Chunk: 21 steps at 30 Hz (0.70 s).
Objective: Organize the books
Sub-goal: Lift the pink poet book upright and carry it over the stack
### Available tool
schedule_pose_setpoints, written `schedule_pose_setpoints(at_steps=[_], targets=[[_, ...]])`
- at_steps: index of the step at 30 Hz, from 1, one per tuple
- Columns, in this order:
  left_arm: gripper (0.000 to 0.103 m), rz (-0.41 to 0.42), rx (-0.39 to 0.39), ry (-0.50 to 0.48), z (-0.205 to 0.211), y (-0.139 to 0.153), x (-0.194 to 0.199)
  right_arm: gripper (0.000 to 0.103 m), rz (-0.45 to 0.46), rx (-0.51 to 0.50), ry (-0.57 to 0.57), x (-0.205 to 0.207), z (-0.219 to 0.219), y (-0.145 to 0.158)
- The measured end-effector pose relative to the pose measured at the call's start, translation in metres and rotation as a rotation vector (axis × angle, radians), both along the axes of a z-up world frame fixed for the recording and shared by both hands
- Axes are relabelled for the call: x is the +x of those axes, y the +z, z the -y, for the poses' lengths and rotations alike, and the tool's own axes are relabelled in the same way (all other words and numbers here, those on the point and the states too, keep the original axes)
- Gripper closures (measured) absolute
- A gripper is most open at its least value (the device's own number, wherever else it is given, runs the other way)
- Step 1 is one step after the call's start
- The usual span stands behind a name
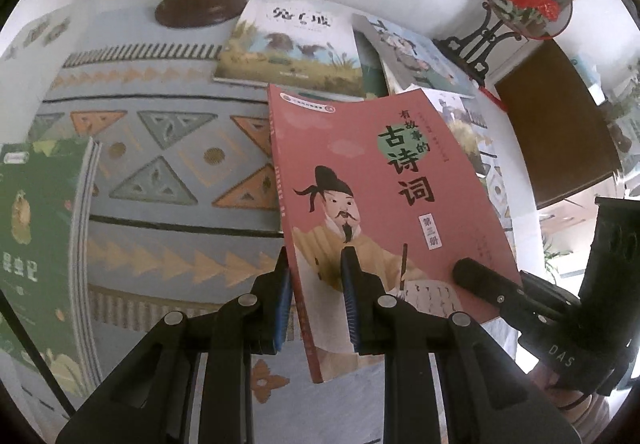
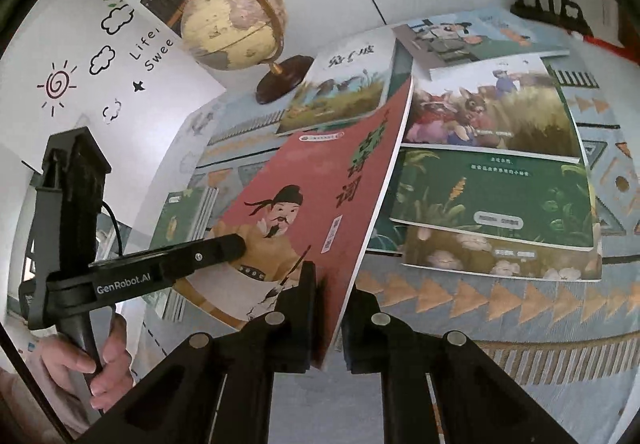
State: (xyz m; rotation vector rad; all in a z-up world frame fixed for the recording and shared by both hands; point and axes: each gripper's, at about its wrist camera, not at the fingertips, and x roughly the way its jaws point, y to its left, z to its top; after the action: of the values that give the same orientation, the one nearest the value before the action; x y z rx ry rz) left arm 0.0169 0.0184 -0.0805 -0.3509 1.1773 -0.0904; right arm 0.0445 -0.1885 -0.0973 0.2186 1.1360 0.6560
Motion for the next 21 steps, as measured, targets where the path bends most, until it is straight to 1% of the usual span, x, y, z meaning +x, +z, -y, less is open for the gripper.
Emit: schedule_pose_setpoints(at_steps=[9,17,21], targets=[[0.084,0.045,0.009,-0.003,-0.029,0.024,-0.01,0.093,0.072,-0.014,-0.02,-0.018,-0.029,0.027],[0.084,0.088,0.031,0.02,-0.082,0.045,-0.025,0.093,0.119,0.009,-0.03,-0.033,-0.075,0.049],[0.084,0.101,0.044,0.058,-0.118,0.054,-0.037,0.093,0.135,0.028,-0.007,-0.039,-0.11,0.055]])
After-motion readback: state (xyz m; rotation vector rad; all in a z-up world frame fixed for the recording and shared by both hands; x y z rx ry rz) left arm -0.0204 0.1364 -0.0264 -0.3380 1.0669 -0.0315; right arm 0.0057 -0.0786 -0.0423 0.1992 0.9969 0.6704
